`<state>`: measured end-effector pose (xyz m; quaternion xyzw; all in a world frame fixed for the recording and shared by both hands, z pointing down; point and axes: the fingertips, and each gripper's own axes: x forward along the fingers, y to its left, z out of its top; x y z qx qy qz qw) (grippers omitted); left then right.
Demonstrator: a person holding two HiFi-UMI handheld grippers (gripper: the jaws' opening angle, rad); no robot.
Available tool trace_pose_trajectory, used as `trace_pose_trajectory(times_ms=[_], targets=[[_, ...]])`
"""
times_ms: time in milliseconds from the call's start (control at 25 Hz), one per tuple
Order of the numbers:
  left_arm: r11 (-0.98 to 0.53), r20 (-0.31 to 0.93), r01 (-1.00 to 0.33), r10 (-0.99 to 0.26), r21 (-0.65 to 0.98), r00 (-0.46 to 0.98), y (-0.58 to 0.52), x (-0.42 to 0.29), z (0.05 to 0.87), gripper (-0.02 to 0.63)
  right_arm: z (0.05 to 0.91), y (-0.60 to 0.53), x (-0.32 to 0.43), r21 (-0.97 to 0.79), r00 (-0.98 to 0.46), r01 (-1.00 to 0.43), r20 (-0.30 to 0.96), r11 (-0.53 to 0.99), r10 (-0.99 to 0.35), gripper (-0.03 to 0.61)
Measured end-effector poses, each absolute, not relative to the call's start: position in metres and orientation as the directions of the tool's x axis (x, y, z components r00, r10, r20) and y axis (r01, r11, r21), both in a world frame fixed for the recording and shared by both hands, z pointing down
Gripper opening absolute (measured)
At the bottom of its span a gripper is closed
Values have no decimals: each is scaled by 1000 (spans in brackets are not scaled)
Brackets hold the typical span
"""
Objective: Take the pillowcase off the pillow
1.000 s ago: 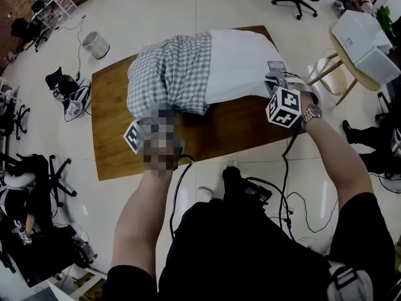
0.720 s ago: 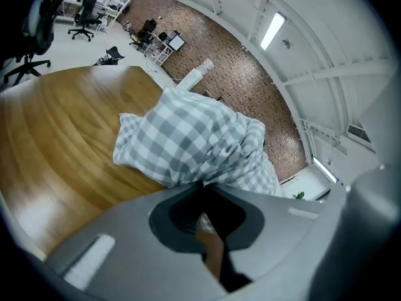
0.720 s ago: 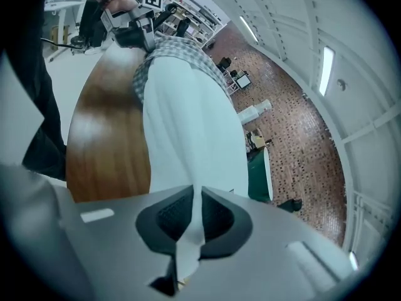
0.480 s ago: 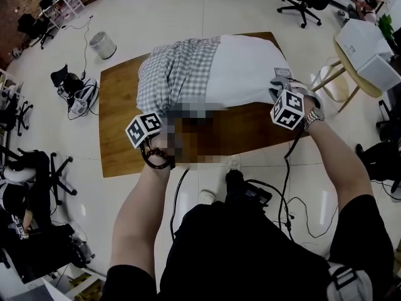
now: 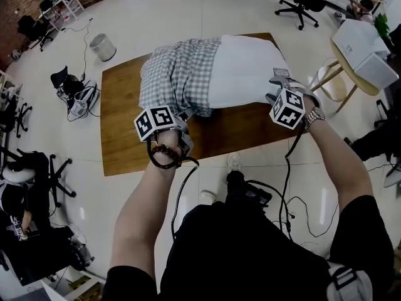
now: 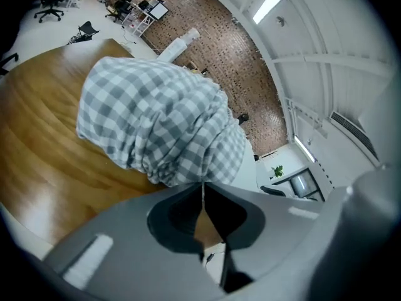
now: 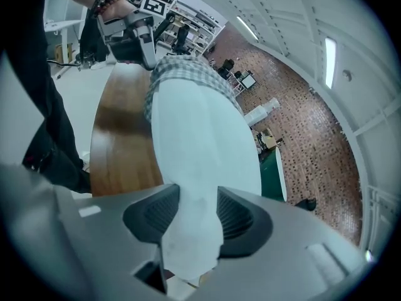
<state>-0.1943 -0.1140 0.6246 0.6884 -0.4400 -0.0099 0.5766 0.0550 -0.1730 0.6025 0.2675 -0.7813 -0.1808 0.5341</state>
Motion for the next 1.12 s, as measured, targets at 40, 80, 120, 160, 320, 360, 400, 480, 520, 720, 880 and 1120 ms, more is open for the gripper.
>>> trace_pose_trajectory(times_ms=[40, 80, 120, 160, 320, 360, 400, 480, 520, 720, 880, 1120], targets=[[41, 487, -590, -612, 806, 623, -112, -190, 620, 18, 602, -169, 56, 568, -285, -221, 740, 793, -609, 187], [28, 480, -587, -607, 809, 633, -109, -186, 616, 18, 601, -165, 57, 566, -285, -216, 743, 795, -606, 187], [13, 473, -583, -601, 812, 644, -106, -181, 611, 19, 600, -161, 57, 565, -286, -213, 744, 797, -604, 187], [-5, 464, -581, -596, 814, 655, -104, -177, 605, 21, 598, -158, 56, 564, -291, -214, 743, 798, -603, 187], [-98, 426, -580, -582, 808, 692, -101, -166, 573, 21, 574, -149, 45, 555, -333, -246, 722, 795, -607, 187], [-127, 416, -581, -578, 804, 702, -100, -164, 564, 20, 567, -147, 42, 555, -339, -251, 717, 793, -609, 187], [-155, 409, -585, -575, 796, 709, -100, -161, 555, 20, 561, -146, 40, 555, -346, -256, 712, 791, -611, 187], [-209, 410, -607, -568, 767, 714, -102, -156, 539, 20, 551, -145, 38, 550, -361, -268, 704, 791, -612, 187], [-236, 416, -623, -566, 746, 712, -105, -152, 532, 20, 547, -146, 39, 544, -371, -277, 700, 792, -610, 187], [-373, 462, -705, -557, 603, 690, -133, -126, 493, 26, 525, -171, 46, 490, -427, -324, 688, 810, -587, 187], [-428, 479, -725, -552, 540, 683, -160, -125, 467, 26, 506, -199, 33, 467, -449, -326, 689, 822, -569, 187], [-472, 544, -773, -550, 424, 634, -219, -107, 454, 32, 494, -258, 32, 409, -492, -320, 699, 855, -518, 187]])
